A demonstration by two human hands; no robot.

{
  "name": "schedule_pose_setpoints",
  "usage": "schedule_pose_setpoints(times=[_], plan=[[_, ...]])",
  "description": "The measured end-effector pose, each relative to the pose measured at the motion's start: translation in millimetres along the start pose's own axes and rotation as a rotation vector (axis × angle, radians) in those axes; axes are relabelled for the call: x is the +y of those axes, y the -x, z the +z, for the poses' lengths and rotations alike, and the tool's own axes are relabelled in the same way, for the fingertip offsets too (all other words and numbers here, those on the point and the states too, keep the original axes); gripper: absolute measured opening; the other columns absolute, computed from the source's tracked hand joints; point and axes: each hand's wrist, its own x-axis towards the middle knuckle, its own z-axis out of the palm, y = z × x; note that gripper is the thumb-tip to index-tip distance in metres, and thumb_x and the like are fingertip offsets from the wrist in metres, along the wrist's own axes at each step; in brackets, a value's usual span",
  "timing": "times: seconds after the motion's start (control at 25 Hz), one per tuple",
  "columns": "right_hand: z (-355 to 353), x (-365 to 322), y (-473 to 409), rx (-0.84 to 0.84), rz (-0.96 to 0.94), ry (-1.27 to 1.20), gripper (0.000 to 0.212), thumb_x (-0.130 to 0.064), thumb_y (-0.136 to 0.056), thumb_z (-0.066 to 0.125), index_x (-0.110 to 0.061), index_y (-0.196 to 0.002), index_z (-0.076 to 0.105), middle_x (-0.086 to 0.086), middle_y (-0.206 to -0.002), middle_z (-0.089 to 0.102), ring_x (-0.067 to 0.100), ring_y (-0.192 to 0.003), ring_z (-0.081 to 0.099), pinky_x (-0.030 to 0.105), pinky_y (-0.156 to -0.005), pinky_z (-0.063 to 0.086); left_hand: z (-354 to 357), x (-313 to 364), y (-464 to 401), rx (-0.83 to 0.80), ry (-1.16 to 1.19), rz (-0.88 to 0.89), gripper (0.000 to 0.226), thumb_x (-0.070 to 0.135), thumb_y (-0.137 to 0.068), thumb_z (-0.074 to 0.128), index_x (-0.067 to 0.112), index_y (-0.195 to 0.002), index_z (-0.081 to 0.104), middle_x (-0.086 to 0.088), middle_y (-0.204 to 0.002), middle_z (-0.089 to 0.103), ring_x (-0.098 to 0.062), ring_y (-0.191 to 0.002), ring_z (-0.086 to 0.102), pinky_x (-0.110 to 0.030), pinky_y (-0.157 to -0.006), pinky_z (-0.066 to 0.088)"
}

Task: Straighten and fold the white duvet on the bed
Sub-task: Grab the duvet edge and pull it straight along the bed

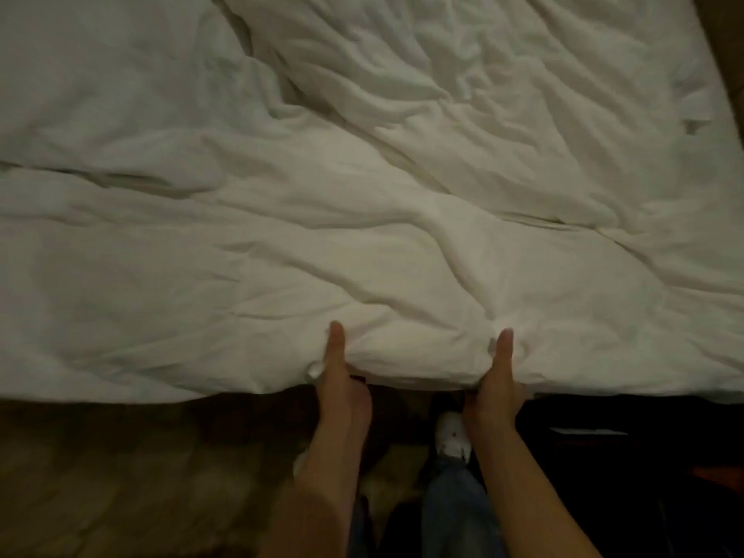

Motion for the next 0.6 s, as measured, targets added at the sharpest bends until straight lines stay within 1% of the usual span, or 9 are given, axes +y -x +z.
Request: schedule_pose_setpoints(times=[0.04,0.08,0.12,0.2,0.28,0.36,0.44,0.52,0.6], plan=[[6.6,13.2,20.9,-0.103,0.073,-0.040,0.058,-0.054,-0.077,0.077,-0.032,-0.128,0.060,-0.006,-0.124,0.070,0.019,-0.111,0.068,0.044,-0.095,0.056,-14.1,27.1,-4.6,-0.072,0.076,0.012,0.082,0.061,-0.068,0.076,0.020,-0.136,0.055,-0.004,-0.130,0.065,-0.027,-0.120,0.061,-0.047,-0.107,0.044],[15.2,26.9,42.5,-0.215,0.148,-0.077,0.064,-0.055,-0.076,0.075,-0.033,-0.134,0.057,-0.005,-0.128,0.069,0.023,-0.115,0.066,0.046,-0.095,0.056,-27.6,51.8,-8.6,-0.094,0.145,0.005,0.073,0.062,-0.076,0.065,0.022,-0.136,0.056,-0.005,-0.131,0.064,-0.028,-0.122,0.059,-0.048,-0.108,0.041],[27.0,44.6,64.2,-0.300,0.201,-0.073,0.070,-0.053,-0.074,0.076,-0.033,-0.138,0.055,-0.004,-0.130,0.068,0.026,-0.118,0.065,0.049,-0.096,0.055,-38.8,74.3,-12.9,-0.117,0.212,-0.020,0.070,0.065,-0.080,0.059,0.023,-0.136,0.055,-0.005,-0.132,0.064,-0.029,-0.124,0.058,-0.048,-0.109,0.040],[58.2,82.7,97.0,-0.375,0.288,-0.004,0.081,-0.046,-0.064,0.085,-0.029,-0.138,0.056,-0.001,-0.131,0.068,0.026,-0.118,0.065,0.051,-0.100,0.053,-51.1,101.6,-16.7,-0.122,0.267,-0.080,0.071,0.067,-0.078,0.059,0.024,-0.135,0.057,-0.008,-0.131,0.064,-0.032,-0.122,0.059,-0.048,-0.108,0.042],[88.4,105.7,114.6,-0.388,0.310,0.105,0.087,-0.041,-0.058,0.093,-0.022,-0.136,0.058,0.001,-0.131,0.067,0.024,-0.116,0.066,0.048,-0.103,0.052,-55.6,101.8,-18.2,-0.105,0.214,-0.063,0.068,0.060,-0.074,0.067,0.024,-0.131,0.059,-0.010,-0.128,0.066,-0.032,-0.116,0.063,-0.047,-0.098,0.051],[104.9,103.5,110.6,-0.337,0.223,0.231,0.071,-0.036,-0.068,0.090,-0.020,-0.131,0.059,0.002,-0.131,0.066,0.021,-0.113,0.066,0.045,-0.103,0.052,-52.4,90.1,-16.1,-0.073,0.078,0.016,0.071,0.043,-0.069,0.079,0.021,-0.133,0.057,-0.009,-0.128,0.066,-0.026,-0.110,0.067,-0.039,-0.083,0.058],[106.5,79.2,87.6,-0.282,0.002,0.253,0.054,-0.030,-0.081,0.084,-0.025,-0.129,0.059,-0.003,-0.132,0.064,0.015,-0.114,0.064,0.039,-0.106,0.050,-38.2,75.9,-19.4,-0.047,0.031,0.008,0.068,0.032,-0.068,0.080,0.019,-0.132,0.058,-0.006,-0.124,0.068,-0.022,-0.107,0.069,-0.035,-0.079,0.060],[105.0,58.2,66.2,-0.287,-0.184,0.254,0.059,-0.031,-0.085,0.081,-0.020,-0.138,0.057,-0.007,-0.136,0.061,0.012,-0.121,0.061,0.036,-0.109,0.047,-24.3,62.7,-28.5,-0.060,0.038,-0.073,0.076,0.038,-0.063,0.086,0.019,-0.131,0.059,-0.006,-0.123,0.069,-0.024,-0.107,0.069,-0.036,-0.078,0.060],[104.6,53.7,61.0,-0.266,-0.239,0.269,0.062,-0.031,-0.086,0.080,-0.017,-0.140,0.055,-0.010,-0.138,0.058,0.011,-0.123,0.060,0.033,-0.111,0.044,-23.1,58.1,-37.1,-0.050,0.041,-0.097,0.099,0.054,-0.048,0.093,0.018,-0.133,0.058,-0.007,-0.124,0.068,-0.026,-0.108,0.068,-0.037,-0.076,0.060]])
